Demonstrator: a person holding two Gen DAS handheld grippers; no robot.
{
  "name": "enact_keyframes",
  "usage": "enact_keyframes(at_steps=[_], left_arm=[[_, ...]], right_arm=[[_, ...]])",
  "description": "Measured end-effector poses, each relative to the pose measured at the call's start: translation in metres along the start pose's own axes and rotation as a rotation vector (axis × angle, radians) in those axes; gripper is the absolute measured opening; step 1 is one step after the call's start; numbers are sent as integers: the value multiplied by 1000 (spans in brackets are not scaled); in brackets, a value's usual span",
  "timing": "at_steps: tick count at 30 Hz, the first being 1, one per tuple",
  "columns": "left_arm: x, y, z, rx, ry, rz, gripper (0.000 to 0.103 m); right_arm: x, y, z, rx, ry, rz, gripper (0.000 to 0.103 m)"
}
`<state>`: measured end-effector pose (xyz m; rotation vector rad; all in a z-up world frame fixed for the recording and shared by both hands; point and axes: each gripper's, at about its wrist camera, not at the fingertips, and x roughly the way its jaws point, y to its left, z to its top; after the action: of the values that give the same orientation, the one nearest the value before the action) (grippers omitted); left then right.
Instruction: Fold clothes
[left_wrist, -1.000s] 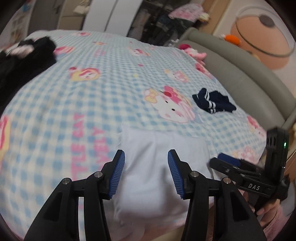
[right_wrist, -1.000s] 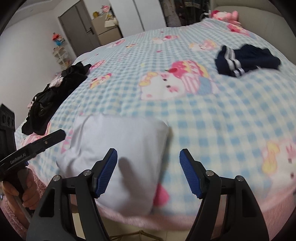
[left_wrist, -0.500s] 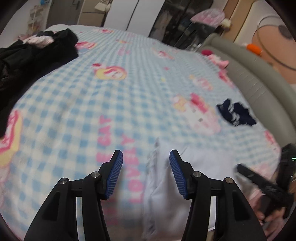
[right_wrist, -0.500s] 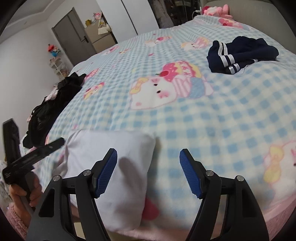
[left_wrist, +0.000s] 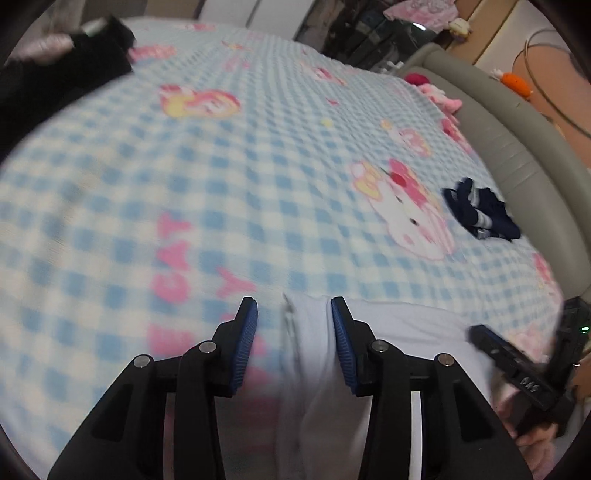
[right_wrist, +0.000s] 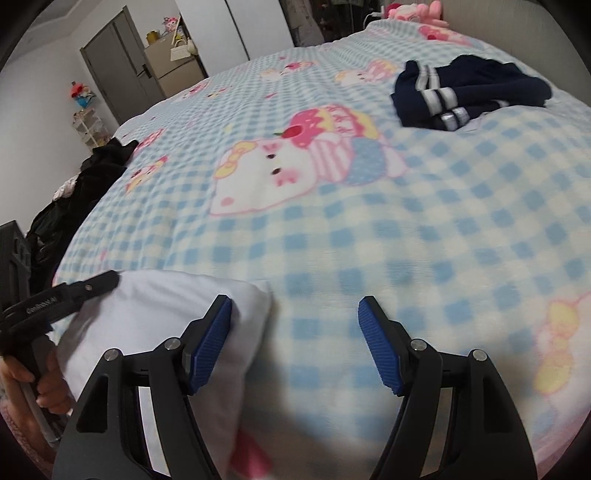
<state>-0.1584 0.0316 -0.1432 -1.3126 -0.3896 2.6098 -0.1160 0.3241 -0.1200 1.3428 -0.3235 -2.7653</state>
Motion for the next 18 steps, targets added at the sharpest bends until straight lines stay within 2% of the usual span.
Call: enact_keyframes(at_steps=[2,4,8,10,11,14,16,18], left_arm=[[-15,10,5,-48,-39,10,38],[-27,11,7,-73,-24,-135,38],[-60,-35,-6,110,-68,-220,38],[-59,-52,-18,144,7,-352,40],[-56,-60,-24,163,44,-386,40],[-46,-69,-45,222,84,-296,40],[-40,-56,-49,156,109,-272,40],[-47,-45,-50,107,90,-284,39]], right_arm=[[-8,-8,1,15,-18,-42,66],[-15,-21,2,66,-18,3,66],[-32,-33,-2,142,-18,82,66],[-41,-29,-9,136,-8,111,66],[-45,-26,-14,126,0,125,66],[-58,-13,-32,77,34,152,66],[-64,-2,-46,29,62,164,67],[-68,8,-61,-35,96,171,67]])
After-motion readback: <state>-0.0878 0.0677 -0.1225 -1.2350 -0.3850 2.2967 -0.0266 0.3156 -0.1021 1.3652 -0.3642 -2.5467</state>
